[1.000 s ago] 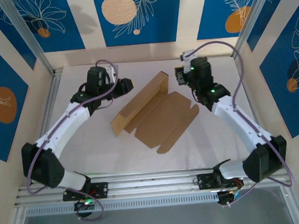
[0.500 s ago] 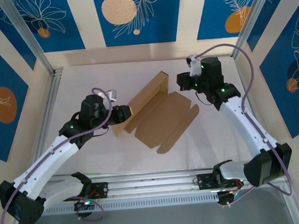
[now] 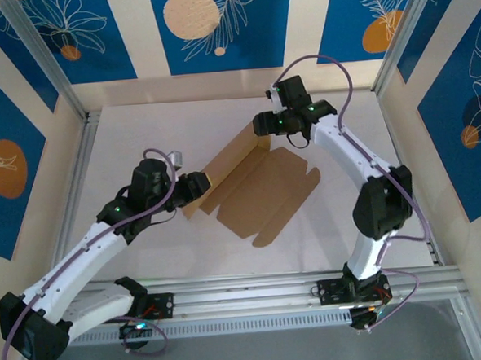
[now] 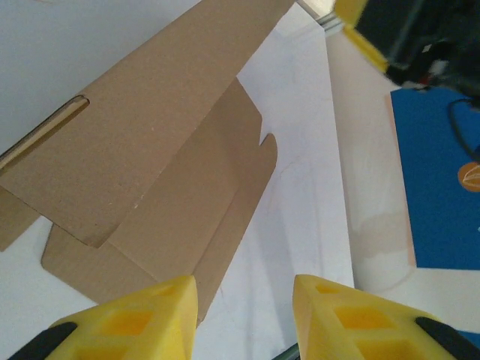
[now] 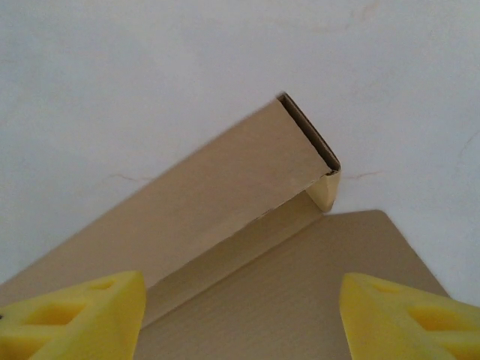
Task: Fold the paper box
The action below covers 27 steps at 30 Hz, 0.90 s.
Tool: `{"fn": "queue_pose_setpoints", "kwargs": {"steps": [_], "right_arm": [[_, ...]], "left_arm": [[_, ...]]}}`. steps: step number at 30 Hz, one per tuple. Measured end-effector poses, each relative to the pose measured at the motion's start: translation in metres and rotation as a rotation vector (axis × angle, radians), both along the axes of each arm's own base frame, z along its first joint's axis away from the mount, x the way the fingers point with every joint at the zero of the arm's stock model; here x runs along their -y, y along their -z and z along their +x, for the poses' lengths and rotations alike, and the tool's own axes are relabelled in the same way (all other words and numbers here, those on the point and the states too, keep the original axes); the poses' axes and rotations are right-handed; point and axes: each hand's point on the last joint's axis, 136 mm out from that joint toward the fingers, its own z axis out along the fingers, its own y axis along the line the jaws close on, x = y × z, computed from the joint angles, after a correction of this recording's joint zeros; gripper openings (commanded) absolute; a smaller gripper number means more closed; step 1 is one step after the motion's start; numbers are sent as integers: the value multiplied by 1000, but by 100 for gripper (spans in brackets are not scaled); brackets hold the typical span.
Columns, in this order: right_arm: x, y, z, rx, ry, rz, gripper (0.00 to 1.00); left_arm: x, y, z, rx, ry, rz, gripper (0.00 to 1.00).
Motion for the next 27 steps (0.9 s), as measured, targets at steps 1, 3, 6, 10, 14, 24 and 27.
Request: {"fn": "queue_pose_setpoints", "kwargs": {"steps": [1,3,6,10,14,24,27], "right_arm": [[4,12,6,-24,0,8,72],[15,35,20,-70,1,46,72],[30,57,38,-116,5,129,72],[39,61,59,-119,-23,255,72],[23,42,62,-86,-122,384,72],[3,-1,85,12,-198,464,87],[-3,3,94,20,-187,439,85]], "left_arm": [[0,1,1,-8,-5,-3,39],[2,5,3,-21,-8,-1,38],[5,13,4,-46,-6,8,38],[9,25,7,-80,5,33,37],[11,35,10,-102,8,53,36],[16,49,17,-102,42,110,35],[17,53,18,-95,56,132,35]]}}
